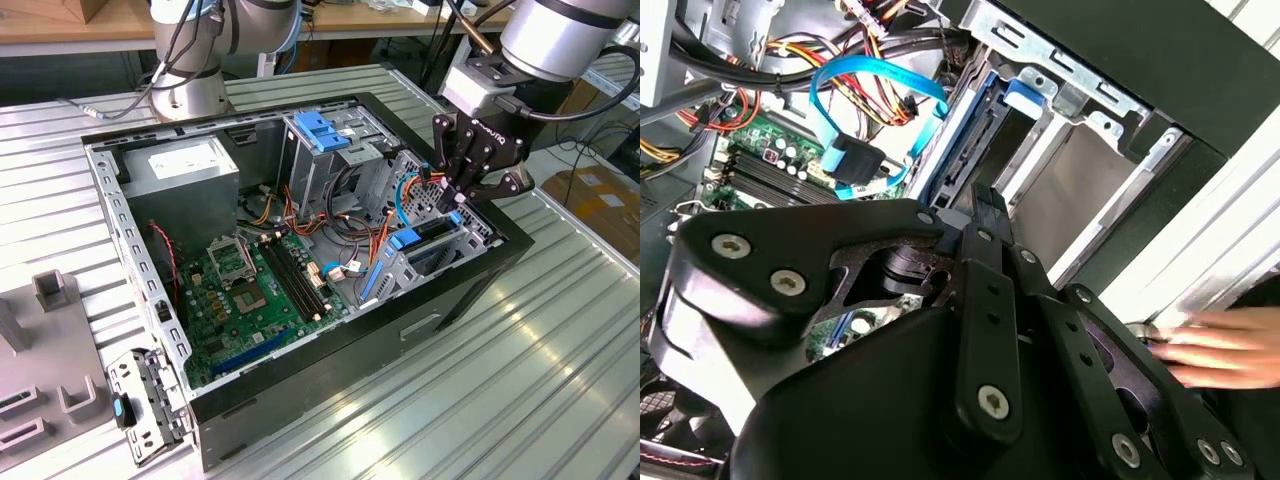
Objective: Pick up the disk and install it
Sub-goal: 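Insert the first disk wire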
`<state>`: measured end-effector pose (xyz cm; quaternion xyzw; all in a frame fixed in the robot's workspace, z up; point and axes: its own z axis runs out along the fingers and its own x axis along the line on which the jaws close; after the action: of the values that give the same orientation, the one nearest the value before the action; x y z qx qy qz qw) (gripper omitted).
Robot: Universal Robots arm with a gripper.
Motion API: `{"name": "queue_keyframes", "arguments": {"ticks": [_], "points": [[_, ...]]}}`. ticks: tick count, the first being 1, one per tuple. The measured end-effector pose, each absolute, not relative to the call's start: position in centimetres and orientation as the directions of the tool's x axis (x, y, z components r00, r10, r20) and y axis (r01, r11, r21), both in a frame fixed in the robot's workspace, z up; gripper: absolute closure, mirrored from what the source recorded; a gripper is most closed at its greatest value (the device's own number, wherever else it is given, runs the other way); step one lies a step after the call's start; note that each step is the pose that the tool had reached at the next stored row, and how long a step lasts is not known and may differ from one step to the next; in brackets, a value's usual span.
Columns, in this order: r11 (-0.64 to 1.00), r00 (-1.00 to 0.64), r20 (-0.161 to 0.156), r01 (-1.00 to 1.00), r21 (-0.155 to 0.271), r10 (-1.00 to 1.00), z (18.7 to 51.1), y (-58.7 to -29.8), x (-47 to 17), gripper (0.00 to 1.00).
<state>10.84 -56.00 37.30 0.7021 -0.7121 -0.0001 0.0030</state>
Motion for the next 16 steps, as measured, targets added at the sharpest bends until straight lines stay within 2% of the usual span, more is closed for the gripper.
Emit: {"name": "queue_keyframes", "arguments": {"ticks": [16], "points": [[-0.003, 0.003, 0.004, -1.000, 0.004, -1.000, 37.29, -56.00, 10.92, 0.89]]}}
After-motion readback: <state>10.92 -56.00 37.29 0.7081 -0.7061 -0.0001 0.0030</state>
